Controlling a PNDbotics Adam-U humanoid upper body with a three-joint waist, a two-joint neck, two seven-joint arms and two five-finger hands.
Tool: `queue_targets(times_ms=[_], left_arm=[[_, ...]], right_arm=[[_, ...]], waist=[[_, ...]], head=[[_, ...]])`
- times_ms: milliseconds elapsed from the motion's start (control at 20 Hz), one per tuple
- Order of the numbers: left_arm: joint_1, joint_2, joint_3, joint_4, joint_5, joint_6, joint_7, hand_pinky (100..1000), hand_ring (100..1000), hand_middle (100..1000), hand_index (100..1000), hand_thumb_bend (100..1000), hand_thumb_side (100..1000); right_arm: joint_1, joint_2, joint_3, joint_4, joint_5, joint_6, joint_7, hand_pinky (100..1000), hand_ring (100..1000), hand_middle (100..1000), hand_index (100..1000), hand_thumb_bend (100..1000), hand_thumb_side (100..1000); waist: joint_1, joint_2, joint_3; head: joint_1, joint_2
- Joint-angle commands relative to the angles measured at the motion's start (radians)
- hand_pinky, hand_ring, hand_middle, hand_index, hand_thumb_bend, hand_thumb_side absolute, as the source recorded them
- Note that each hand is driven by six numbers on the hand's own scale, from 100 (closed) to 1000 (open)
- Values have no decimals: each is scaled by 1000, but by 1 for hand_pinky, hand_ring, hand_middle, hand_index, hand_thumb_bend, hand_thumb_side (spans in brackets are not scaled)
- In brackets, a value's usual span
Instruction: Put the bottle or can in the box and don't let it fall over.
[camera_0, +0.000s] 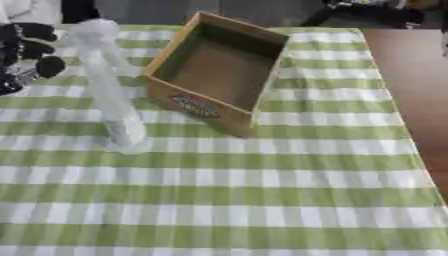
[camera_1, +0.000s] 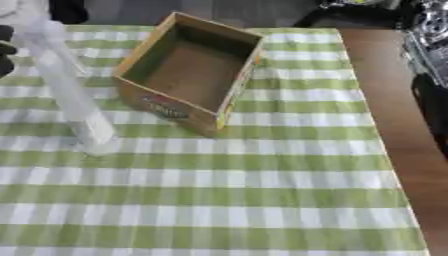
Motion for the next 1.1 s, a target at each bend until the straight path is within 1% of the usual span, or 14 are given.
queue_targets(times_ms=[50,250,550,600,900,1100], left_arm=[[-24,8,-2,2,-11,-2,-15,908,830,811,883,804,667],[-22,4,-8,4,-9,1,-28,911,834,816,885,829,671],[-23,2,-9,5,-12,4,-31,911,834,816,885,829,671],[-21,-4,-13,8,-12,7,-33,915,837,818,882,860,681],[-22,-30,-27,15,6,12,-39,913,834,813,867,842,661],[-26,-42,-36,15,13,11,-47,911,833,813,857,840,658]], right_arm=[[-24,-22,-3,-9,1,-2,3,888,803,843,870,100,757],[-23,-21,-3,-9,0,-2,3,888,803,843,870,100,759],[-23,-20,-3,-9,0,-3,3,888,803,843,870,100,759],[-24,-19,-2,-10,0,-3,4,889,803,844,871,100,760],[-23,-17,-2,-11,-2,-2,5,889,804,845,871,100,764],[-24,-15,-2,-11,-2,-1,5,889,803,844,871,100,766]], waist=[[1,-17,-1],[1,-14,-1],[1,-13,0],[-1,-12,-1],[-6,-6,-3],[-7,-3,-4]], head=[[3,-14],[5,-13],[6,-14],[6,-17],[12,-26],[16,-25]])
